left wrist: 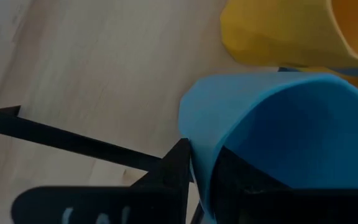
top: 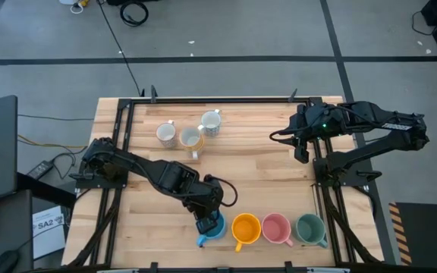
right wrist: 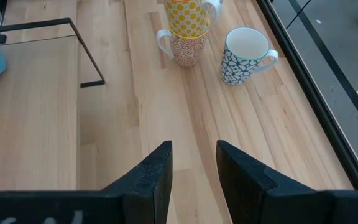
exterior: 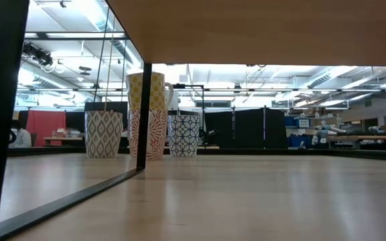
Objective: Place coffee mugs
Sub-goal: Put the blue mug on the shelf
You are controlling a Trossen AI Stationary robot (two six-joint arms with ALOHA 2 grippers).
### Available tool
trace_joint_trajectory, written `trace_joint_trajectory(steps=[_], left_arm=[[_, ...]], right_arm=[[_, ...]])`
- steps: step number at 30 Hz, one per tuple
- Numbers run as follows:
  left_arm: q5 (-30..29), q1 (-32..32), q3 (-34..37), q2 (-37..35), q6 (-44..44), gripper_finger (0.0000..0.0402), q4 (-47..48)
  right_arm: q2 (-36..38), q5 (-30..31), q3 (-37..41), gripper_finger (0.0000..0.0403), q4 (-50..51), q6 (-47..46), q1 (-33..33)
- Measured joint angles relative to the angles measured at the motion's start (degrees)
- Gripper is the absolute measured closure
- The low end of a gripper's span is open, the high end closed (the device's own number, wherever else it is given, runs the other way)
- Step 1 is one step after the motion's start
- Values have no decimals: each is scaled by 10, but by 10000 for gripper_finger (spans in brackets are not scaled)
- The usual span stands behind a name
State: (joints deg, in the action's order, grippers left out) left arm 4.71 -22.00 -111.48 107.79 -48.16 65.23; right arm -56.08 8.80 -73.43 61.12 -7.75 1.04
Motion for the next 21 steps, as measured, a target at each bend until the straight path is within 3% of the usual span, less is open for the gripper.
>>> trace_joint_trajectory(steps=[5, 15, 21], left_arm=[[2, 0, 0, 0, -1, 339, -3], [2, 0, 0, 0, -1, 269, -13], [9, 0, 0, 0, -4, 247, -13]], right_arm=[[0, 0, 0, 272, 0, 0, 0], [0, 0, 0, 273, 0, 0, 0], [0, 0, 0, 272, 0, 0, 0]])
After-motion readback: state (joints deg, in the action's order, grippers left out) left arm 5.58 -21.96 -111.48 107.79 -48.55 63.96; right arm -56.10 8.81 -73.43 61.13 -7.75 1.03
